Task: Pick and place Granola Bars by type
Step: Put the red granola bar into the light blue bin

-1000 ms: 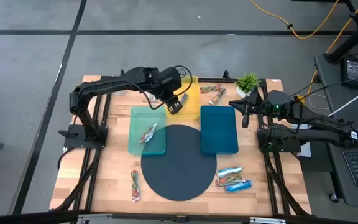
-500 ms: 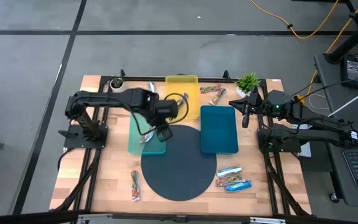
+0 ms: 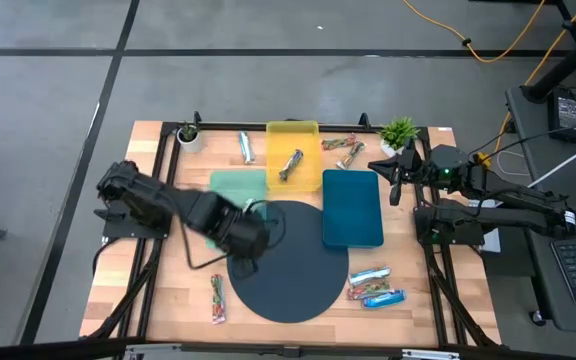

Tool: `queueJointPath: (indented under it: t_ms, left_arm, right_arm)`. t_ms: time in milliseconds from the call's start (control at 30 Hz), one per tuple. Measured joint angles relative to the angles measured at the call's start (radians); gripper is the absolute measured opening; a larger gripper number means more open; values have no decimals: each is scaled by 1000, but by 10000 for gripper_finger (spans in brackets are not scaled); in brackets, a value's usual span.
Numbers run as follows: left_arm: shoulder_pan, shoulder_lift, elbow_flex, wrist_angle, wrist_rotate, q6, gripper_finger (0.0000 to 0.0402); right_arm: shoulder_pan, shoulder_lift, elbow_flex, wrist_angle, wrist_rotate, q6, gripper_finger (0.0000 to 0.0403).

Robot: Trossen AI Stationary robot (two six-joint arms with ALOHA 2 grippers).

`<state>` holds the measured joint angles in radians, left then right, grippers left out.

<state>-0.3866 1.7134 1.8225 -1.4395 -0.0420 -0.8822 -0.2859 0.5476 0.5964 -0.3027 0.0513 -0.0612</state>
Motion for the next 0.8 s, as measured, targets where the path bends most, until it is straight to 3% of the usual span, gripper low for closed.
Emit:
queueJointPath:
  t_ms: [433,567,800]
  left_arm:
    - [-287,35,0,58,-202,-802,83]
    - [-335,102,0,47,-179,-1011,87]
    - [-346,220,0,36,-80,-1210,124]
  right_arm:
    - [0,0,0,1,0,-60,26]
    - [0,0,0,16,0,-81,26]
    - [0,0,0,45,0,-107,26]
